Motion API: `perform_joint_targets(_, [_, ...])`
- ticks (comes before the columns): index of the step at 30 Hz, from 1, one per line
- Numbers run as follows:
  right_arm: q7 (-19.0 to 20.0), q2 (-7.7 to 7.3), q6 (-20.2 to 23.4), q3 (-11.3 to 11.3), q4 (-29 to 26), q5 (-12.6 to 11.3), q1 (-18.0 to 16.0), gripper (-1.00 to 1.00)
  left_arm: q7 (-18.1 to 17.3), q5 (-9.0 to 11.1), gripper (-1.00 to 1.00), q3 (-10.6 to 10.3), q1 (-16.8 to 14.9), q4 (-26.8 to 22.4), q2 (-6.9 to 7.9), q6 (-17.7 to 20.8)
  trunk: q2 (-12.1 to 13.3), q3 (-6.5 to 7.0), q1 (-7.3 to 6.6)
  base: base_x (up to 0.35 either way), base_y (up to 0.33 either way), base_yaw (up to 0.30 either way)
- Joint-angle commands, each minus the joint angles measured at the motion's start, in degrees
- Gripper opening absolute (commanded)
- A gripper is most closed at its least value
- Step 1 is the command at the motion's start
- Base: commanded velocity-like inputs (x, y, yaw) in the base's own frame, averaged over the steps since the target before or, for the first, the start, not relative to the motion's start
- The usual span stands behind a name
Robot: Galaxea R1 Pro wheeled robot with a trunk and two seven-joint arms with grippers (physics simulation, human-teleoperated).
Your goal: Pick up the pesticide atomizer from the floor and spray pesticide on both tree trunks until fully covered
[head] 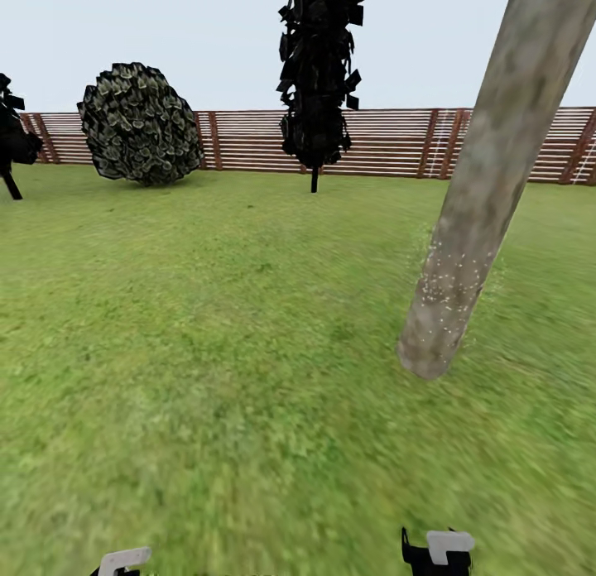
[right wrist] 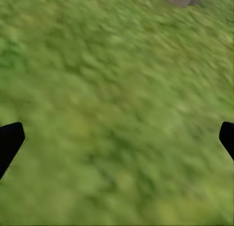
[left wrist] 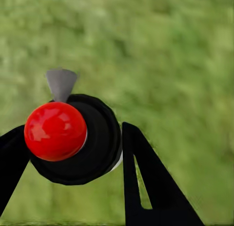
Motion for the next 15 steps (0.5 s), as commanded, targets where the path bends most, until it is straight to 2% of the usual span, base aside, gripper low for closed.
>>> perform_joint_targets(1, [0.0,0.0,0.0,0.0,0.0,0.0,0.0,1.0,0.0,0.0,-1.0,0.0,0.0,0.0,0.0,0.0,0.0,-0.02,0.0,0.0,0.0,0.279])
perform_joint_targets(15, [0.0,0.0,0.0,0.0,0.0,0.0,0.0,1.0,0.0,0.0,-1.0,0.0,0.0,0.0,0.0,0.0,0.0,-0.19,0.0,0.0,0.0,0.278])
